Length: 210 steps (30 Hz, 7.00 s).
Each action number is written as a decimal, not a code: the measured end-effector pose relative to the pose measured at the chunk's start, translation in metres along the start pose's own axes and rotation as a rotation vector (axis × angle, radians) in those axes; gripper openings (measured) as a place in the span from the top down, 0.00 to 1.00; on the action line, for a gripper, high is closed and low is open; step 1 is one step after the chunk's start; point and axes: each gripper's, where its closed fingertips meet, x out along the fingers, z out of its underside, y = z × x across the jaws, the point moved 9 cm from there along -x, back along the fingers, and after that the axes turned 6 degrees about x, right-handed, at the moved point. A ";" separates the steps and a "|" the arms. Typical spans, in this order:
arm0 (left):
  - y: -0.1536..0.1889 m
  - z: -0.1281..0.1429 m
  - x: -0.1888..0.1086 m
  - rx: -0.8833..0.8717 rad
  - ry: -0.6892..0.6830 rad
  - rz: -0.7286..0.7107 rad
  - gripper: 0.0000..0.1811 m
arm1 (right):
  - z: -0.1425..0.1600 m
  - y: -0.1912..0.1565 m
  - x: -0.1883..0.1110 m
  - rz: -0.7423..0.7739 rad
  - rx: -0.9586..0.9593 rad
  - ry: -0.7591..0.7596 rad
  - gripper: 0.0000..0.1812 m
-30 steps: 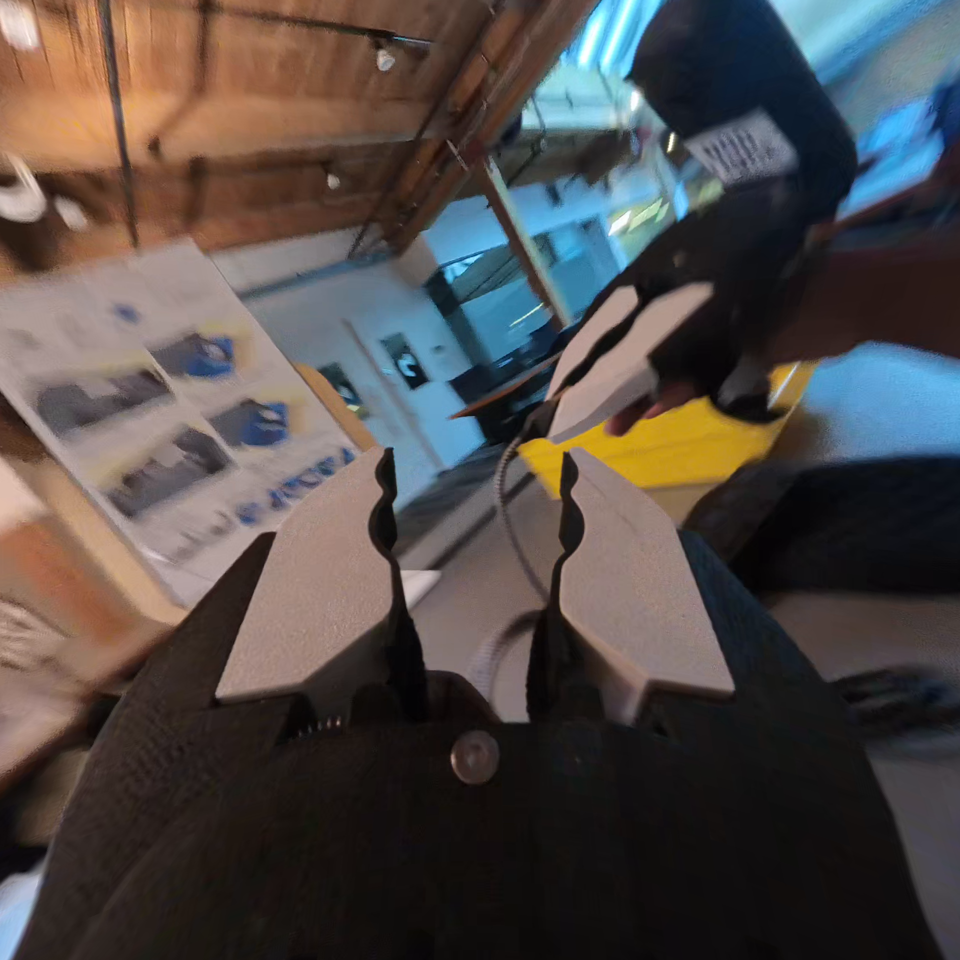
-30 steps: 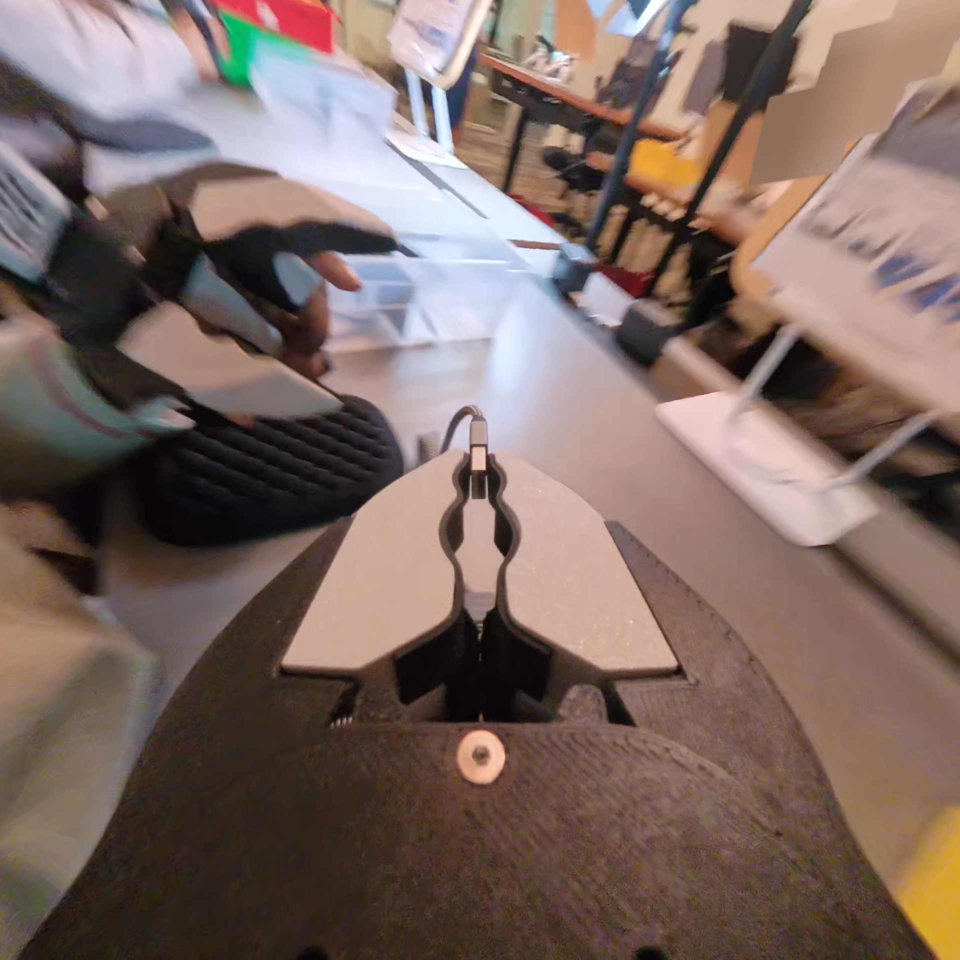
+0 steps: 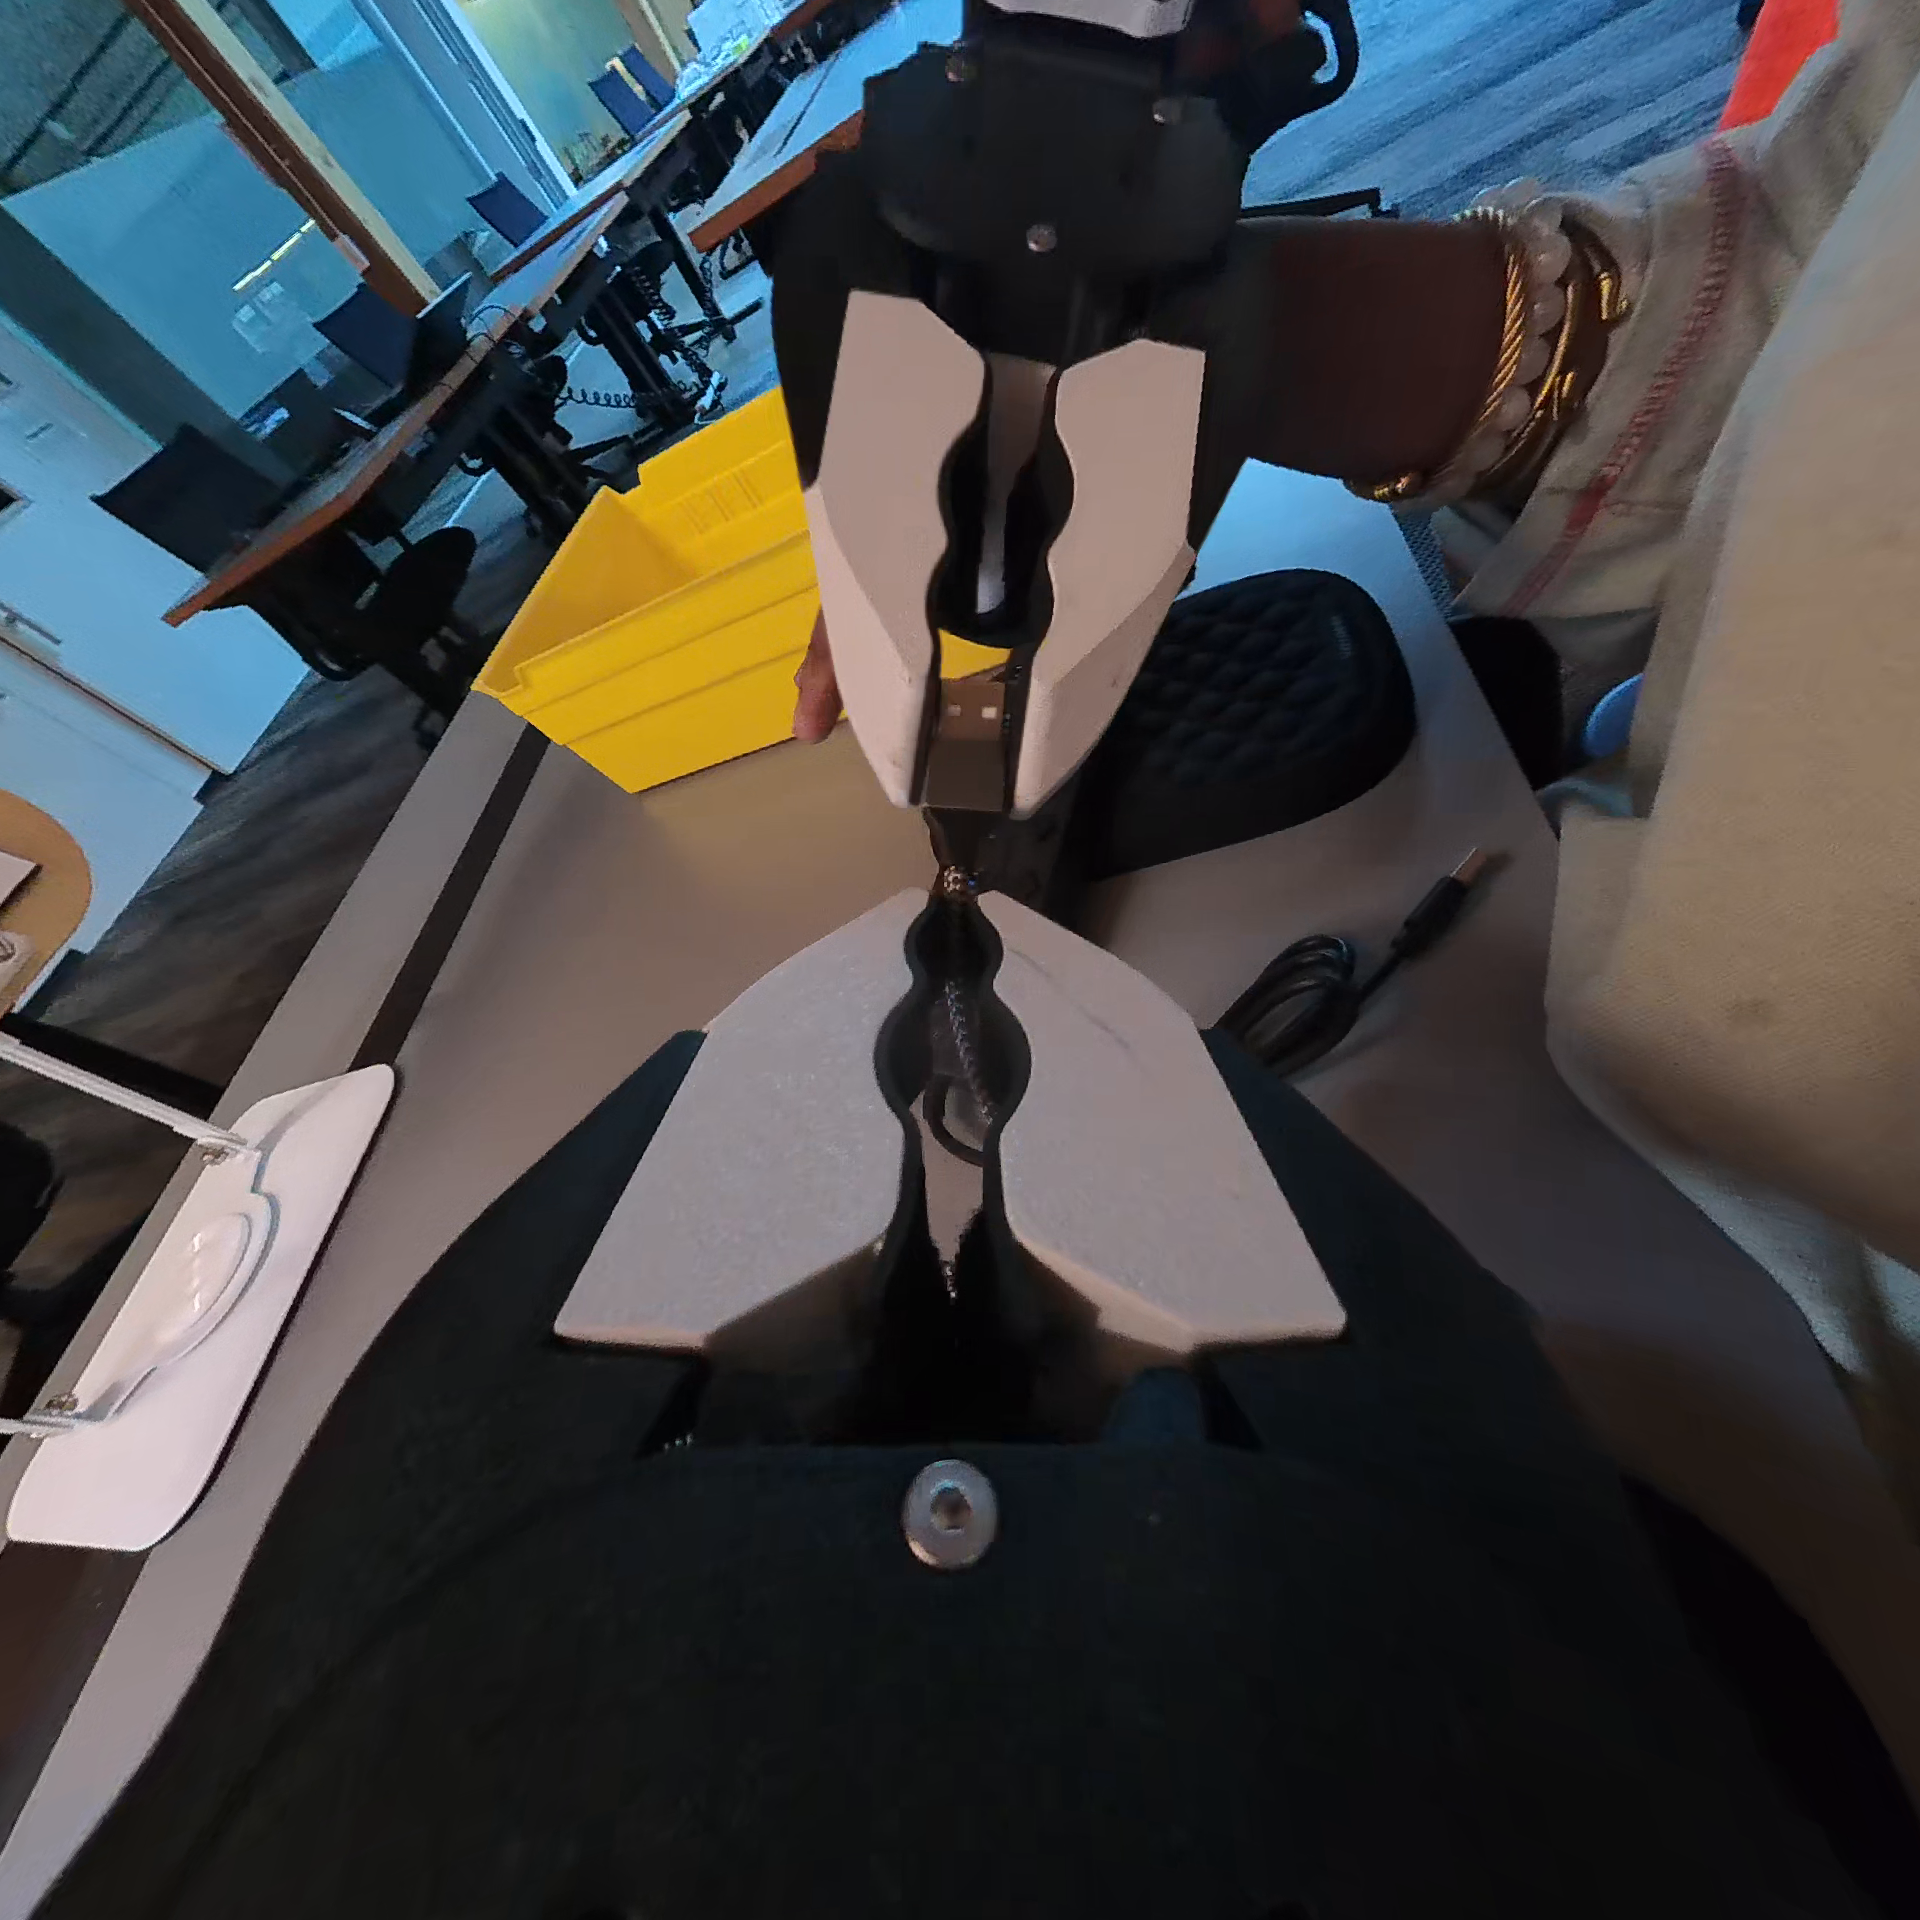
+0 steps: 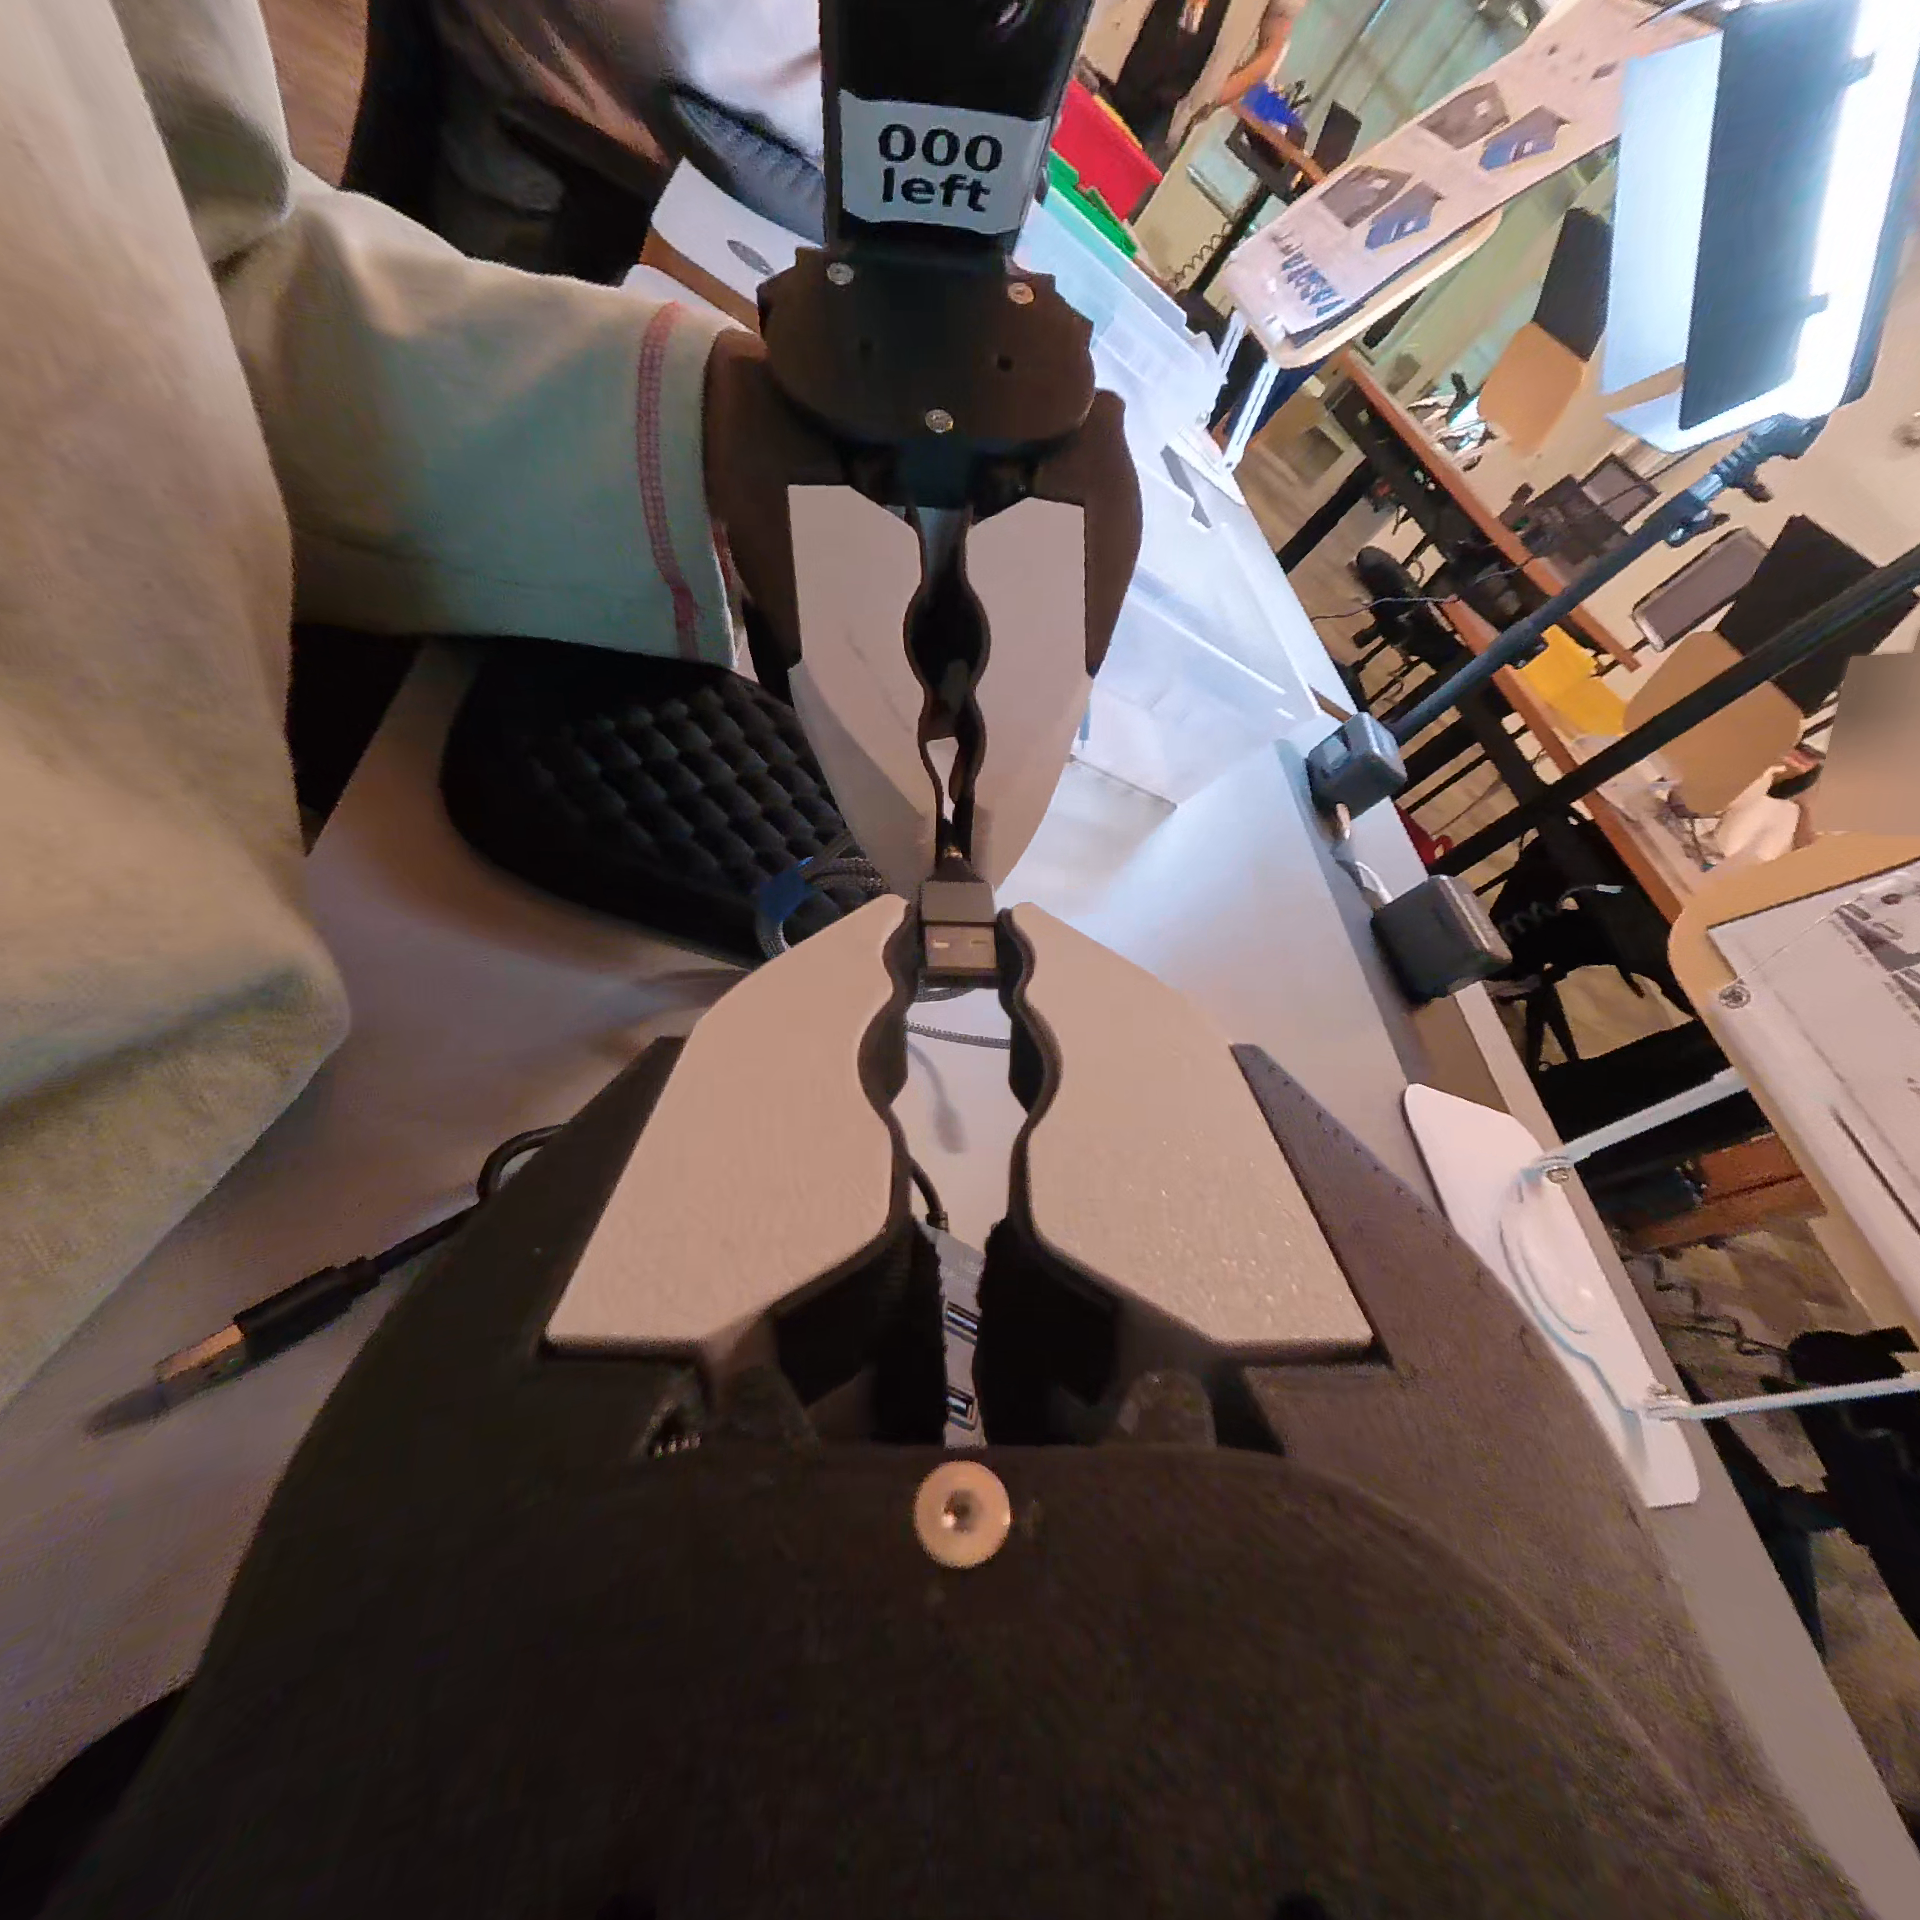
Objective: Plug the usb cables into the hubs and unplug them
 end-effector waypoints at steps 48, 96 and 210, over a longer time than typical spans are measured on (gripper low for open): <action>-0.004 -0.019 -0.032 -0.282 0.612 -0.099 0.97 | -0.029 0.020 0.009 -0.234 0.447 0.421 0.93; -0.032 -0.037 0.050 -0.044 0.311 0.152 0.96 | 0.016 0.008 -0.071 0.141 0.208 -0.321 0.70; -0.039 0.140 -0.286 -0.757 -1.327 -0.670 0.97 | 0.002 0.006 -0.127 0.633 -0.002 0.169 0.57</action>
